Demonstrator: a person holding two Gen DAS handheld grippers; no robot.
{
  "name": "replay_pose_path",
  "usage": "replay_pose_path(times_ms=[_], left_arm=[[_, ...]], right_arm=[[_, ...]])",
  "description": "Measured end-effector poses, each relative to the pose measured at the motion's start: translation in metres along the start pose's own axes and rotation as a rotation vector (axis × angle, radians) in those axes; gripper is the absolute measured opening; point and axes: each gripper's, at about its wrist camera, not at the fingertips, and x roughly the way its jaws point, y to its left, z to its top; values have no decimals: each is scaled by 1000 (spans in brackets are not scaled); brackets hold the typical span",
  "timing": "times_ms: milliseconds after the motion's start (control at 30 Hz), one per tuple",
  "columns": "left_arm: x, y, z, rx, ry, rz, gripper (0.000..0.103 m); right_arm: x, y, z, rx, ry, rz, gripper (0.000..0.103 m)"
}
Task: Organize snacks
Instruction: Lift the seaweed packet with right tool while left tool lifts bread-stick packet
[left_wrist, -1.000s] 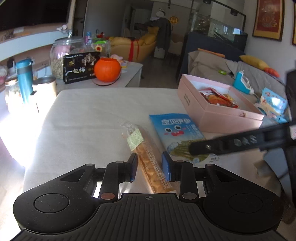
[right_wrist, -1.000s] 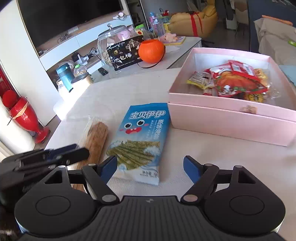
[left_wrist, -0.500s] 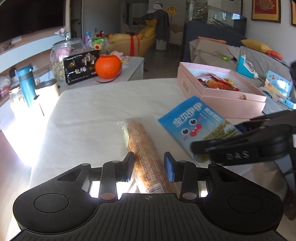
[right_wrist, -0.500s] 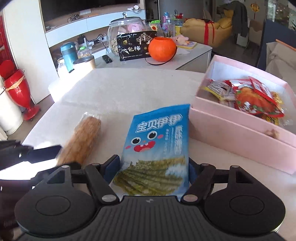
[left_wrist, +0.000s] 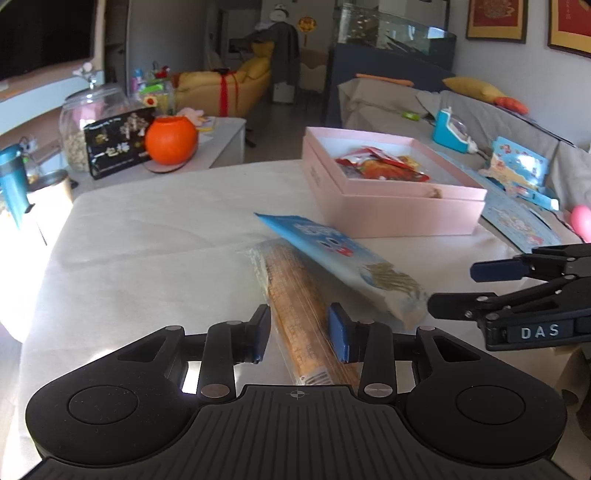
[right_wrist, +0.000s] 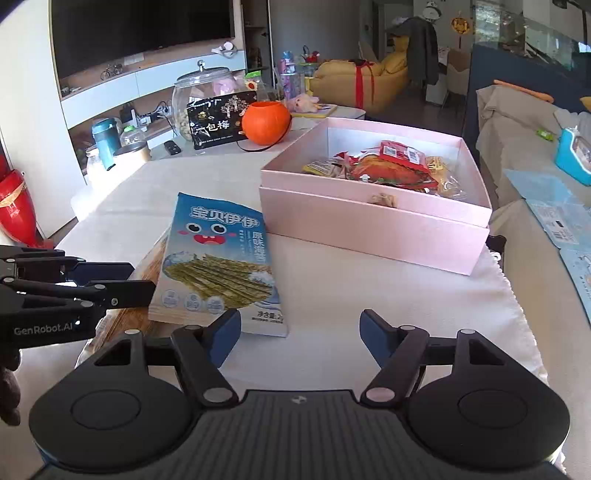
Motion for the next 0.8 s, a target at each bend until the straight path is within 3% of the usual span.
replay_pose_path(times_ms=[167,400,500,567,800], left_arm=[[-9,32,-2,-81,-12,91,39],[-11,44,-7,-107,0,76,40],[-11,40,-10,-86,6,73,40],[-11,41,-11,-86,7,69,40],[-8,40,-12,-87,12,66,41]], right_arm=[[9,17,6,-4,-4,48,77],[50,29,42,98,59,175,82],[80,37,50,94,122,183,89],[85,44,51,74,106,168,91],[60,65,29,-110,87,83,82]])
